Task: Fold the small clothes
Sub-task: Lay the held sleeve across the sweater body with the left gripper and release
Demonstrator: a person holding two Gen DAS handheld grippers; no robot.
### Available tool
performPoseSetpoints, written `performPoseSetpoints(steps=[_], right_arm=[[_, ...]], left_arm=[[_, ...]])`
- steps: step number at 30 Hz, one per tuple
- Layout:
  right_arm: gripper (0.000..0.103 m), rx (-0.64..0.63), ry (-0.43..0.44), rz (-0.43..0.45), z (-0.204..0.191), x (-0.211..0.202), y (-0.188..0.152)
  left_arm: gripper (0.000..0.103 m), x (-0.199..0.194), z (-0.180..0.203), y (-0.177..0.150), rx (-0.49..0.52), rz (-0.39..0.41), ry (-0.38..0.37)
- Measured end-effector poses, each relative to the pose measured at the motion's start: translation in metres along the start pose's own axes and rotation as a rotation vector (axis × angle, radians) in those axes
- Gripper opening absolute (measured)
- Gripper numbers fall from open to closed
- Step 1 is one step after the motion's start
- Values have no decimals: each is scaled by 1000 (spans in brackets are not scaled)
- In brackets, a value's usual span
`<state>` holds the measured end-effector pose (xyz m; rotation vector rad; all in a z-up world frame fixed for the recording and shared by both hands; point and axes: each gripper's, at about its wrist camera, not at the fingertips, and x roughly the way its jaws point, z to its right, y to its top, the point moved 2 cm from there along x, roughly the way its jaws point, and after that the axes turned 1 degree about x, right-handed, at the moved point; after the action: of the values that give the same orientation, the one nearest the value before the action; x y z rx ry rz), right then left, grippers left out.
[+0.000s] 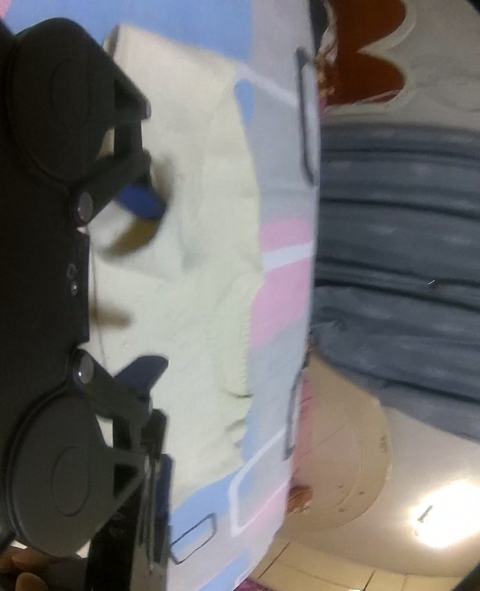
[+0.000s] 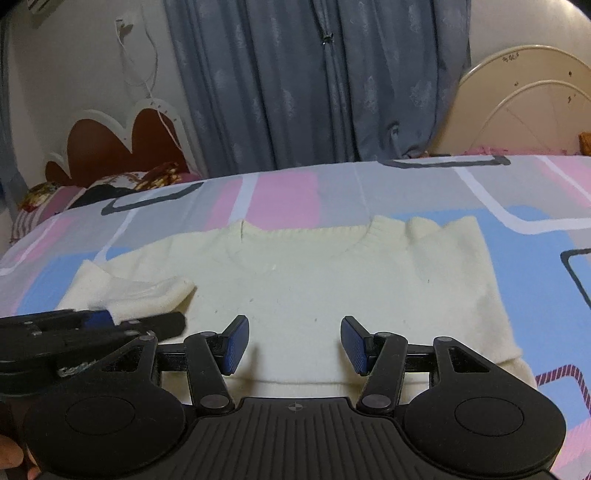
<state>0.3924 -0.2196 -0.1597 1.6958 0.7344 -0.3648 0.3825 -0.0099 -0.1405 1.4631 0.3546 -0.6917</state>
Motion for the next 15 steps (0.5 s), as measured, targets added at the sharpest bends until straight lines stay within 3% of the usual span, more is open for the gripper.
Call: performPoseSetpoints(steps=[5,9,15], right_arm=[[55,-26,44,-6,-13,4,0],[55,-102,93,-8,-41,9,-2],[55,-269,157,-6,-99,20,-20]], left_arm=[[81,-26,-25,-2,-64,14,58],[82,-45,-62,-6,-103,43,173],[77,-44,-102,-27,-102,-37,276]])
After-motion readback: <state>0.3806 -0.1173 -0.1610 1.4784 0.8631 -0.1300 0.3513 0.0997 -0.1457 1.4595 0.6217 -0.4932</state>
